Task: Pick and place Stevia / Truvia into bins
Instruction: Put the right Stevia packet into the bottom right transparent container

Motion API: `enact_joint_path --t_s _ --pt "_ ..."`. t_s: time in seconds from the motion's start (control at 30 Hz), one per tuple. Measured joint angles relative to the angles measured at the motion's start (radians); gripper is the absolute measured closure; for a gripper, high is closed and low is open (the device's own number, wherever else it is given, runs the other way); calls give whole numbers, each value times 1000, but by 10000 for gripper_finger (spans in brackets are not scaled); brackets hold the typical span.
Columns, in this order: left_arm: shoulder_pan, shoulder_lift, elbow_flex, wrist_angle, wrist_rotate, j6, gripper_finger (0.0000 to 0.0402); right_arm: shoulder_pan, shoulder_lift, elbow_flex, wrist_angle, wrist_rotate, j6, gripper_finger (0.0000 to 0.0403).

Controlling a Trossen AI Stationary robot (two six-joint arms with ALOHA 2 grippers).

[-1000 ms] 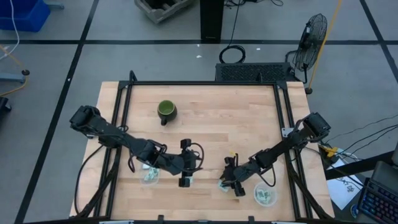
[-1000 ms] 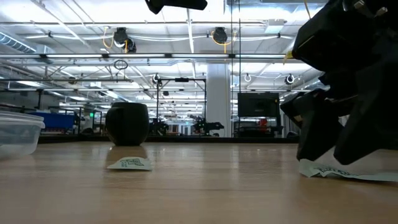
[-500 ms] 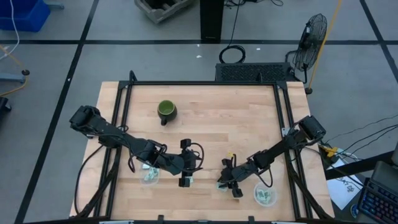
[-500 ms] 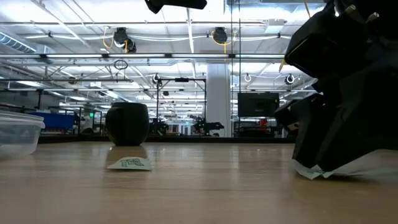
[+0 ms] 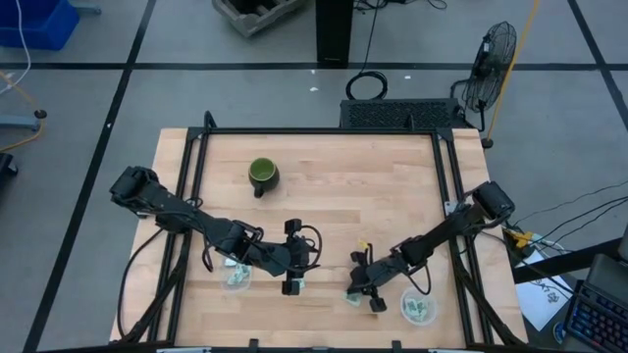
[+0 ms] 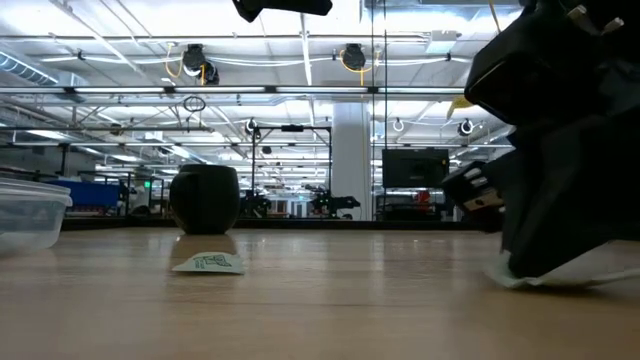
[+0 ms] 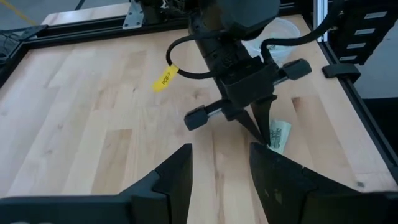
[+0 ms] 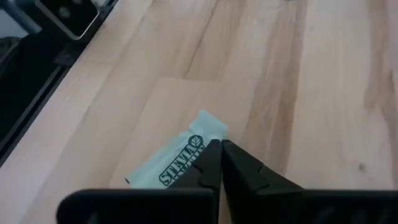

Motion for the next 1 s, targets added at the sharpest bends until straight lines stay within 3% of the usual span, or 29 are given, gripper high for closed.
enact_joint_path --t_s 0.3,0.43,0.7,1.0 --pt "0 0 0 -5 0 -10 238 66 -236 -1 -206 13 -18 402" --pt "0 1 0 -14 0 -29 238 146 -384 -1 -375 90 18 402" --pt "1 1 0 -56 0 -67 238 358 -592 0 -704 269 315 403" --pt "1 1 0 -55 0 -74 238 484 -591 0 -850 298 618 403"
